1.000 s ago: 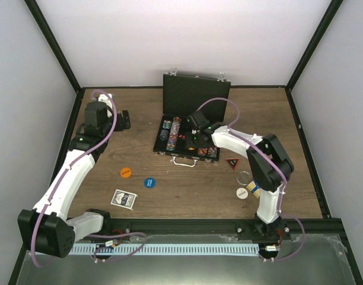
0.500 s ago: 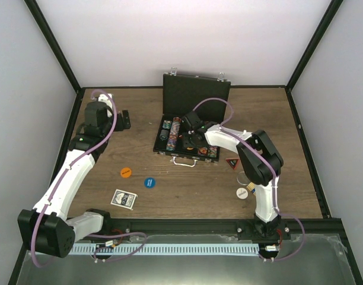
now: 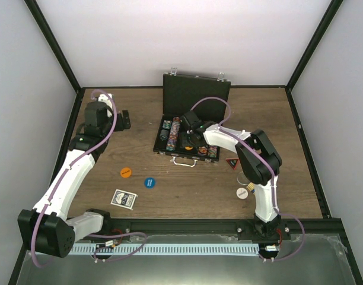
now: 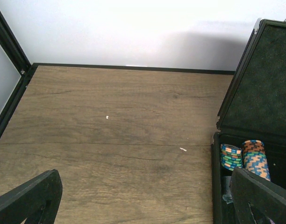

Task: Pack up texas hold em set

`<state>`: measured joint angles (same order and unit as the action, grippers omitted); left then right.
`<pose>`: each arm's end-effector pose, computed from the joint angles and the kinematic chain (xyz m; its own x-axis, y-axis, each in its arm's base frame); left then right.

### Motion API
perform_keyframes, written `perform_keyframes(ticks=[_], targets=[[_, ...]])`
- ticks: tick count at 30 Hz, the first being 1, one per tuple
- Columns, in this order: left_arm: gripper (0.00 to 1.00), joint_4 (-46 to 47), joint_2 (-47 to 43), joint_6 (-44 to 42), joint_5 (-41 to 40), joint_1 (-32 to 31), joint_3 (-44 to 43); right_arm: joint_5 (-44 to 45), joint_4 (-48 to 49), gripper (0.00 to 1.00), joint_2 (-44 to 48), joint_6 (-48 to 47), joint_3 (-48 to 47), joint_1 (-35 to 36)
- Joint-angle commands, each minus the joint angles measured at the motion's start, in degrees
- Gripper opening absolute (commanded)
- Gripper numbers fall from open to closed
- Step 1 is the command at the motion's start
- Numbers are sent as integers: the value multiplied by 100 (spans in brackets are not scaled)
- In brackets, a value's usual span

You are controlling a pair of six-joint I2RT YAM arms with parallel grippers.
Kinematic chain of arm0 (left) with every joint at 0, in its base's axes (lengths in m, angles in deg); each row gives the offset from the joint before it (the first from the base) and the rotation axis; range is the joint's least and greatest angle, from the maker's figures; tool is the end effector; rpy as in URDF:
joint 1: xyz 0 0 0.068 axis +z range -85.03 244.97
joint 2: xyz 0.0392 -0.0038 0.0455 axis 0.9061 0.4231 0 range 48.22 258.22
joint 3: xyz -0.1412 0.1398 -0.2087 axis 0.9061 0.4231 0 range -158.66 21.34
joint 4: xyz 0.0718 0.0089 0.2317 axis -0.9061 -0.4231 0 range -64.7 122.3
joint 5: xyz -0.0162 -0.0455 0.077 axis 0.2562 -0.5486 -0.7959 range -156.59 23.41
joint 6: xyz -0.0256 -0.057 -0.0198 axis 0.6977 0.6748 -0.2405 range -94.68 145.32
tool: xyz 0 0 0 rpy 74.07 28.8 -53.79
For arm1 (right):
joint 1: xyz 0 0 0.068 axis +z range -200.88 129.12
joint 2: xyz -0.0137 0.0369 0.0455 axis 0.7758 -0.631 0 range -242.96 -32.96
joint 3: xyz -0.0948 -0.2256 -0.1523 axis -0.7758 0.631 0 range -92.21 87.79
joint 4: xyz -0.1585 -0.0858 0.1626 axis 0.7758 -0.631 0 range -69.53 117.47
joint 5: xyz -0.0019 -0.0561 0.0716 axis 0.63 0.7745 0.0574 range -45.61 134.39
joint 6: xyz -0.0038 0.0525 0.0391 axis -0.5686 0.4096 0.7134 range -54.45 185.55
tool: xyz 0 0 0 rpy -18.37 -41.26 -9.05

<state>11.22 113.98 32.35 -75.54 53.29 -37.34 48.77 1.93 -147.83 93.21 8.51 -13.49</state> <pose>0.2424 -0.0419 0.3415 -0.4667 -0.0269 -0.8840 0.0087 0.9993 -0.0350 0.3330 0.2495 0.1755 -0.8837 -0.0927 -0.4588 -0.1873 0.9683 0.1651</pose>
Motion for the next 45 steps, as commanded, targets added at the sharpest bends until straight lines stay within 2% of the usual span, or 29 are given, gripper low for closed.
perform_keyframes(ticks=[1,10,27,34,45], targets=[[100,113,-63,-79,-34,-36,40,40,-45,61,-71,-112,-195,23],[100,146,-169,-78,-173,-36,79,98,91,62,532,-359,-26,24],[100,148,-205,-79,-112,-36,87,39,181,51,-105,-448,-143,23],[100,140,-195,-88,-23,-36,77,-25,129,50,-228,-462,-222,21],[100,139,-176,-101,-17,-37,78,-581,175,47,-123,-401,11,24]])
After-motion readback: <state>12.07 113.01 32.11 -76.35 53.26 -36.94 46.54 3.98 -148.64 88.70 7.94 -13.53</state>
